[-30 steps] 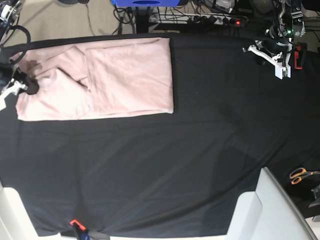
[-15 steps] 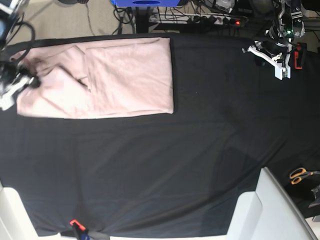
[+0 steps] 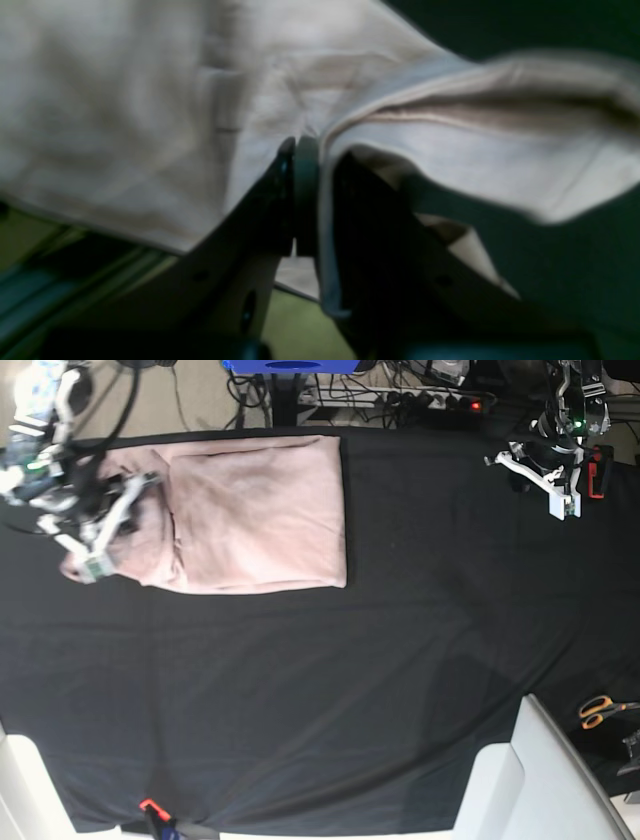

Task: Fold the T-shirt properly
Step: 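Grasp the other end of the strip with the right gripper, then fold the held end over onto the shirt with the right gripper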

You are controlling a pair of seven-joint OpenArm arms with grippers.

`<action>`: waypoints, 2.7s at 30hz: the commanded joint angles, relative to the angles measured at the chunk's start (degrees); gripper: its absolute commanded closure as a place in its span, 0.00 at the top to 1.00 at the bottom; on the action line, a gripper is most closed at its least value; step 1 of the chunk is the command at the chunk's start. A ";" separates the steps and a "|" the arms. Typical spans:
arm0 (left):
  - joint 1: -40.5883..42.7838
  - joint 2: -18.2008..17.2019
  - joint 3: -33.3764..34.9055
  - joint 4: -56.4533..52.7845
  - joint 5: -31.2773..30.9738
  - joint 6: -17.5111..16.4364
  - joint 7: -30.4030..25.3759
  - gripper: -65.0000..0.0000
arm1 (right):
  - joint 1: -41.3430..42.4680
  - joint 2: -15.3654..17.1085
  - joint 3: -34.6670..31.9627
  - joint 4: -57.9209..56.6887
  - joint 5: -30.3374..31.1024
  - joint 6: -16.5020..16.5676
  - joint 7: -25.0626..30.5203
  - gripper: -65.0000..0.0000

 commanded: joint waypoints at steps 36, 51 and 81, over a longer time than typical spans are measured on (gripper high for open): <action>0.50 -0.75 -0.31 1.00 -0.29 -0.14 -0.90 0.00 | -3.38 -0.61 -49.94 0.57 -17.06 -51.17 9.61 0.00; 0.76 -0.75 -0.31 0.91 -0.29 -0.14 -0.90 0.00 | 0.14 -2.99 -55.39 -7.87 -16.80 -60.67 10.84 0.00; 0.76 -0.75 -0.31 0.56 -0.21 -0.14 -0.90 0.00 | 3.48 -4.30 -55.13 -11.30 -10.73 -61.72 10.84 0.01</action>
